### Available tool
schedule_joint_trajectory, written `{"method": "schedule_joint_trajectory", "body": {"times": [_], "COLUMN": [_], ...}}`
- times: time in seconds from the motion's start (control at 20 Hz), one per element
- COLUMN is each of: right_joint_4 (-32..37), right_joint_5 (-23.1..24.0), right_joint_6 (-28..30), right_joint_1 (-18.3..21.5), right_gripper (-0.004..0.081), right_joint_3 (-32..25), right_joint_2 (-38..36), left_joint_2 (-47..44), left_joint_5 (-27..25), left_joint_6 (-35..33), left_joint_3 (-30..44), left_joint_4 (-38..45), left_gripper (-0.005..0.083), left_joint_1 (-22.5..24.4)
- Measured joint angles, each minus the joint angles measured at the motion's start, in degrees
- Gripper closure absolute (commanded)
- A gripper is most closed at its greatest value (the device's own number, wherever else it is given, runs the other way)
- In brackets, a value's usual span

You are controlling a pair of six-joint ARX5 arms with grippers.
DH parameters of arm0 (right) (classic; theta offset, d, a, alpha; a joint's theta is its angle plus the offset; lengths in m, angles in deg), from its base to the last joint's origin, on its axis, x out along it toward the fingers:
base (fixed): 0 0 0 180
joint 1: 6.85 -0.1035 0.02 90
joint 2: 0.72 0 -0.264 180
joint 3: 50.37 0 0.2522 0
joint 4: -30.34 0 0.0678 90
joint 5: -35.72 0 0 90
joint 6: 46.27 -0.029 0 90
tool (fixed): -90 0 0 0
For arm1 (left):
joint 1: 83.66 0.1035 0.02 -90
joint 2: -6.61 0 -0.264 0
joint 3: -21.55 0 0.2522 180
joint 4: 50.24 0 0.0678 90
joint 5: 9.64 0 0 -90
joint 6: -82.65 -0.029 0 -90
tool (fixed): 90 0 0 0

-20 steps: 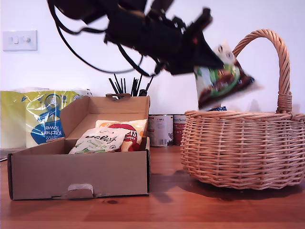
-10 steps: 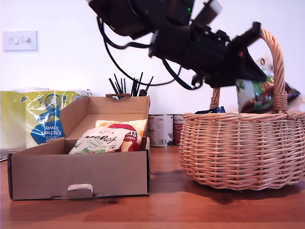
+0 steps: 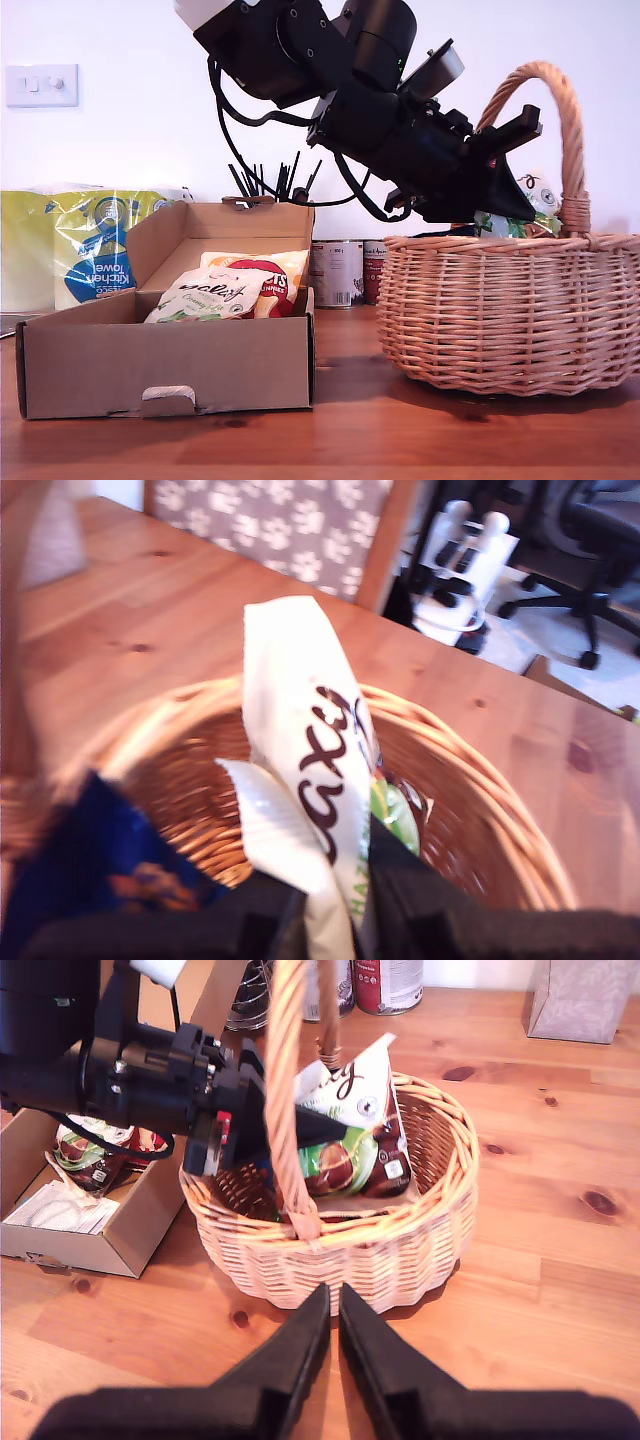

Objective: Move the bags of Easter eggs from the cardboard box on the left into the woven basket on the right side.

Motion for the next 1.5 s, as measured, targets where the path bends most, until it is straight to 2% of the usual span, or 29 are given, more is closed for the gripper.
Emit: {"method": "schedule_joint_trajectory", "body": {"times": [0.05, 0.15, 0.2, 0.35, 0.5, 0.55, 0.65, 0.8, 0.85, 1.1, 1.25, 1.5], "right_joint_4": [0.0, 0.0, 0.0, 0.3, 0.7, 0.7, 0.7, 0.7, 0.7, 0.7, 0.7, 0.7], "right_joint_5": [0.0, 0.0, 0.0, 0.0, -1.1, -1.3, -1.4, -1.5, -1.5, -1.5, -1.5, -1.5], "right_joint_6": [0.0, 0.0, 0.0, 0.0, 0.0, 0.0, 0.0, 0.0, 0.0, 0.0, 0.0, 0.0], "right_joint_1": [0.0, 0.0, 0.0, 0.0, 0.0, 0.0, 0.0, 0.0, 0.0, 0.0, 0.0, 0.0], "right_gripper": [0.0782, 0.0783, 0.0783, 0.0783, 0.0783, 0.0783, 0.0783, 0.0783, 0.0783, 0.0783, 0.0783, 0.0783], "right_joint_3": [0.0, 0.0, 0.0, 0.0, 0.0, 0.0, 0.0, 0.0, 0.0, 0.0, 0.0, 0.0], "right_joint_2": [0.0, 0.0, 0.0, 0.0, 0.0, 0.0, 0.0, 0.0, 0.0, 0.0, 0.0, 0.0], "left_joint_2": [0.0, 0.0, 0.0, 0.0, 0.0, 0.0, 0.0, -1.4, -2.7, -15.0, -19.5, -27.5], "left_joint_5": [0.0, 0.7, 0.9, 0.4, -3.3, -4.2, -5.7, -6.0, -6.0, -6.0, -6.2, -6.4], "left_joint_6": [0.0, 0.0, -0.1, -3.0, -7.0, -8.5, -10.2, -10.7, -10.7, -11.6, -12.6, -12.8], "left_joint_3": [0.0, 0.0, 0.0, 0.0, 0.0, 0.0, -0.1, -0.1, -0.1, -0.5, 1.1, 22.8], "left_joint_4": [-0.2, -0.8, -0.9, -0.7, -0.7, -0.8, -2.1, -7.2, -9.2, -20.0, -21.2, -17.0], "left_gripper": [0.0679, 0.0374, 0.0304, 0.0302, 0.0327, 0.0366, 0.0503, 0.0766, 0.0799, 0.0797, 0.0797, 0.0797], "left_joint_1": [-0.1, -0.3, -0.4, -0.9, -1.2, -1.2, -0.9, -0.2, 0.2, 2.7, 5.1, 12.6]}}
